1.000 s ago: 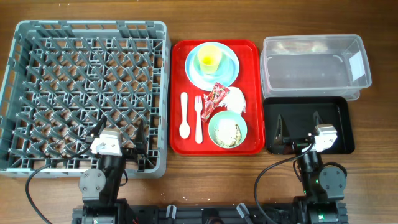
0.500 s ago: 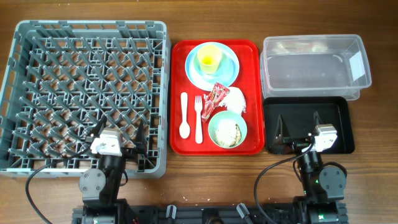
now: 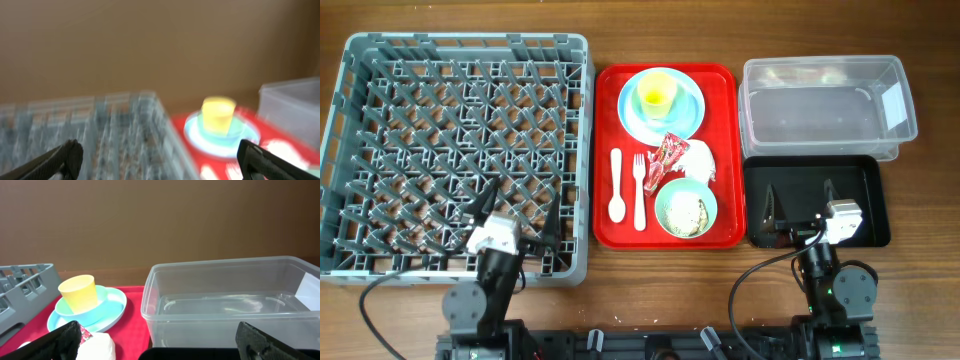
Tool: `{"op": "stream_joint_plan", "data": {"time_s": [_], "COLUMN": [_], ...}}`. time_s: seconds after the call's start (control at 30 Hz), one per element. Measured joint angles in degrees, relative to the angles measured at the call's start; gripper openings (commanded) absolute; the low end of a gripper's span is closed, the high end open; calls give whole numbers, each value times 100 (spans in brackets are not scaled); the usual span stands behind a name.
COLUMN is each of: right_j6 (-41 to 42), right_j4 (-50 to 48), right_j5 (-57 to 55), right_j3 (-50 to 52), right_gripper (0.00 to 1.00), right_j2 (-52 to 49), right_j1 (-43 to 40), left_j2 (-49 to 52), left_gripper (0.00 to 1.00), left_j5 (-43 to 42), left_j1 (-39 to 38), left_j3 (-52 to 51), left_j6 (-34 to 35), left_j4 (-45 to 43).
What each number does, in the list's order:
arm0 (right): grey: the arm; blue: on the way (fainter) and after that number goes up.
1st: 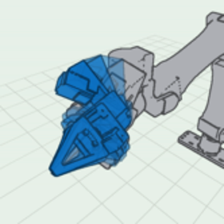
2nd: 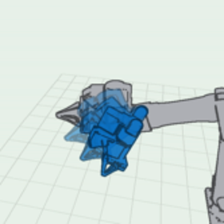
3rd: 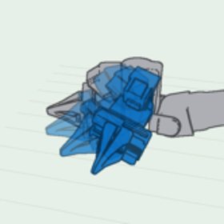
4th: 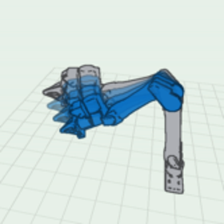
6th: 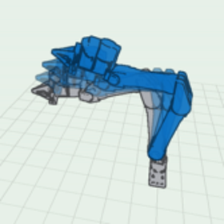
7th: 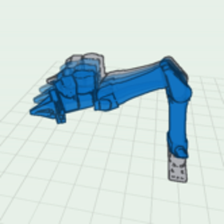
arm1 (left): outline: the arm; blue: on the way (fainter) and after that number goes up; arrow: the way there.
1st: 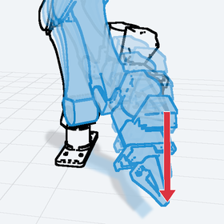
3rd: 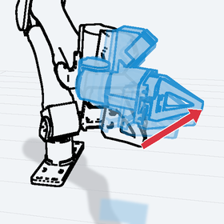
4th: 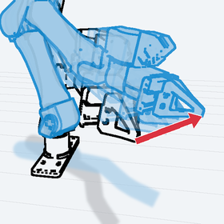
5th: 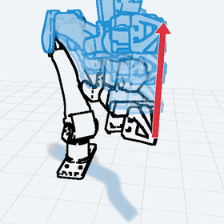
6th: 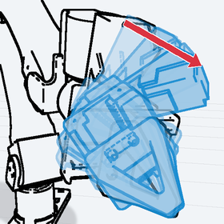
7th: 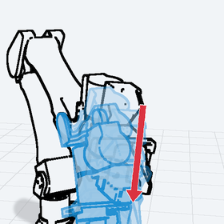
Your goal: Sort waste into correct bins and load items into the dishwasher rack
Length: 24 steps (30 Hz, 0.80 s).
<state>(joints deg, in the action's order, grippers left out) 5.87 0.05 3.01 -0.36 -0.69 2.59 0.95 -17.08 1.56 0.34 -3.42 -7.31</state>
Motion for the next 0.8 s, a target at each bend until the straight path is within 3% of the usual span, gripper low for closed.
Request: {"op": "stream_joint_plan", "data": {"time_s": [0.07,0.2,0.37,0.4,0.5,0.57,0.67,0.7,0.8], "right_j6": [0,0,0,0,-2,-2,-2,-2,-2], "right_j4": [2,2,7,4,2,2,0,0,0], "right_j5": [0,0,2,0,2,0,2,2,2], "right_j3": [0,0,0,0,0,0,0,0,0], "right_gripper": [100,100,100,100,100,100,100,100,100], "right_j2": [-7,-9,-24,-26,-26,-26,-26,-26,-26], "right_j1": [0,0,0,0,0,0,0,0,0], "left_j2": [-11,503,3488,4509,6046,6605,7296,7510,7788], "left_gripper": [100,100,100,100,100,43,13,7,4], "left_j5": [-240,-573,-1775,-2227,-2592,-2653,-2605,-2406,-1156], "left_j1": [0,0,4,-7,0,0,-249,-525,-1722], "left_j3": [192,1620,5322,6406,7296,7305,7333,7326,7329], "left_j6": [74,614,896,938,1071,1530,2057,2162,2610], "left_j4": [-68,1384,4395,5346,5534,5665,6387,6500,6555]}}
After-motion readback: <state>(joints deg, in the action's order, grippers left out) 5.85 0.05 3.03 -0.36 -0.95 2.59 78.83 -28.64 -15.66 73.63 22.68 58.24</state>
